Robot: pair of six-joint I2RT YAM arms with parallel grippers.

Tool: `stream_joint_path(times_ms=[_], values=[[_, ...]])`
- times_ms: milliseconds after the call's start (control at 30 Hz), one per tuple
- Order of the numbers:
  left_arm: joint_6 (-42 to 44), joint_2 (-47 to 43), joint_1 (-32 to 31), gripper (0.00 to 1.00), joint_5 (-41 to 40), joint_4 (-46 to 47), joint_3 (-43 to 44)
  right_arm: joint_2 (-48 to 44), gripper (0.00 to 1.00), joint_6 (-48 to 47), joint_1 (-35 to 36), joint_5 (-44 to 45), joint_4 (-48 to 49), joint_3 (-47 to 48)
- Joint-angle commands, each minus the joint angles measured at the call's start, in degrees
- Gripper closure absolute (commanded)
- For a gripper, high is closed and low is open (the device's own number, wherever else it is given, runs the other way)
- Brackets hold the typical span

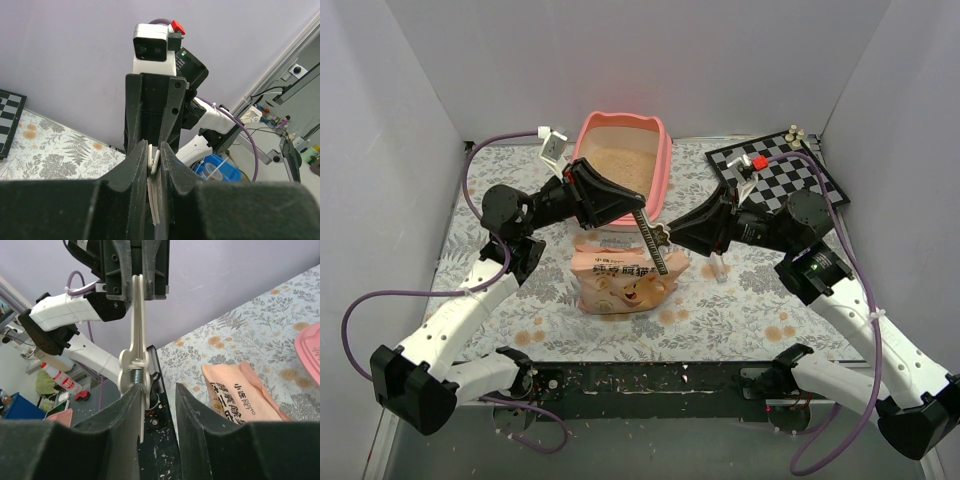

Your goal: Fill the litter box with clean litter

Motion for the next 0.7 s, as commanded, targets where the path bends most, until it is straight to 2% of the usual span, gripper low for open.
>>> stream_joint_path(times_ms=[0,133,300,600,667], values=[[2.5,-2.0,0.3,1.0,1.1,-3.6,2.4,-0.9,0.53,-8.0,0.0,3.5,-7.5,4.6],[4.6,-2.4,0.3,1.0,1.6,-8.5,4.2,-1.7,0.43,-17.2,0.1,5.7,-18.5,9.4],[6.0,-2.8,0.2,0.98,2.4,-11.7,4.5,-1.1,0.39,-20.9,0.1,3.9,-22.0,12.3],[6.4,-3.5,0.3,0.92,2.3,-11.9,4.0,0.1,0.37,-14.4,0.1,-2.5,-13.3,9.8],[6.3,-3.3,0.3,0.92,2.2,-11.8,4.3,0.3,0.37,-12.2,0.1,-4.0,-8.7,8.2]])
